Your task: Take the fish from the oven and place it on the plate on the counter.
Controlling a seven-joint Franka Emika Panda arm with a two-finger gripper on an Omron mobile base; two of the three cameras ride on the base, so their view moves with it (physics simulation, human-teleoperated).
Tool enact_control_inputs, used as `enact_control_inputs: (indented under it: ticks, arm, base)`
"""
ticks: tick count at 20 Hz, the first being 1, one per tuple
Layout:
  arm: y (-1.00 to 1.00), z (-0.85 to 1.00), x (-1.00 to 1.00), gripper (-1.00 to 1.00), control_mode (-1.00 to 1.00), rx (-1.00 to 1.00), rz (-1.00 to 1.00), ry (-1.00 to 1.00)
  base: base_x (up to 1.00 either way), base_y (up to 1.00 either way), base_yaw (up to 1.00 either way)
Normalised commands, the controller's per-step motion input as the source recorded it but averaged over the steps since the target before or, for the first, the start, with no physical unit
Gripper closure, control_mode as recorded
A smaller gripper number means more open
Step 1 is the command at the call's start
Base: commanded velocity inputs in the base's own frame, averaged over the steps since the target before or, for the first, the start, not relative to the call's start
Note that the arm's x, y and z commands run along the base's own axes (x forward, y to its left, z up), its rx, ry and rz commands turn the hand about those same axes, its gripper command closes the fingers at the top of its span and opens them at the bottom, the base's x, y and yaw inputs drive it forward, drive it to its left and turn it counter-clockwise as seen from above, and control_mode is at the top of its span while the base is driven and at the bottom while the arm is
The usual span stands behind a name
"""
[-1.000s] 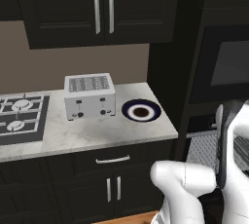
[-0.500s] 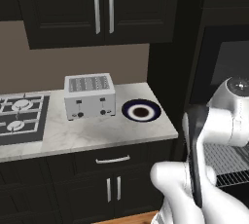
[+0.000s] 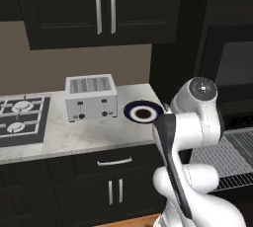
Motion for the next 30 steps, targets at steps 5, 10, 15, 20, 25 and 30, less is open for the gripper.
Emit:
enact_control_inputs:
  ticks: [5,10,15,20,25,30]
  arm:
    - [0.57,-0.27,0.81,1.00,-1.00,0.05,0.01,-0.13]
    - [0.09,-0.01,0.67,1.00,-1.00,0.01,0.00,0.03]
    - [-0.10,0.08,0.39,1.00,-1.00,0.03,-0.06,0.26]
    - [-0.03,0.02,0.54,1.00,-1.00,0.08,-0.14,0.42]
    - [0.00,-0.11,0.47,1.00,-1.00,0.02,-0.15,0.57]
    - [0.00,-0.61,0.30,1.00,-1.00,0.00,-0.03,0.33]
  base:
    - [0.00,0.00,0.00]
    - [0.00,0.00,0.00]
    - [0.00,0.00,0.00]
    - [0.00,0.00,0.00]
    - [0.00,0.00,0.00]
    - [0.00,0.00,0.00]
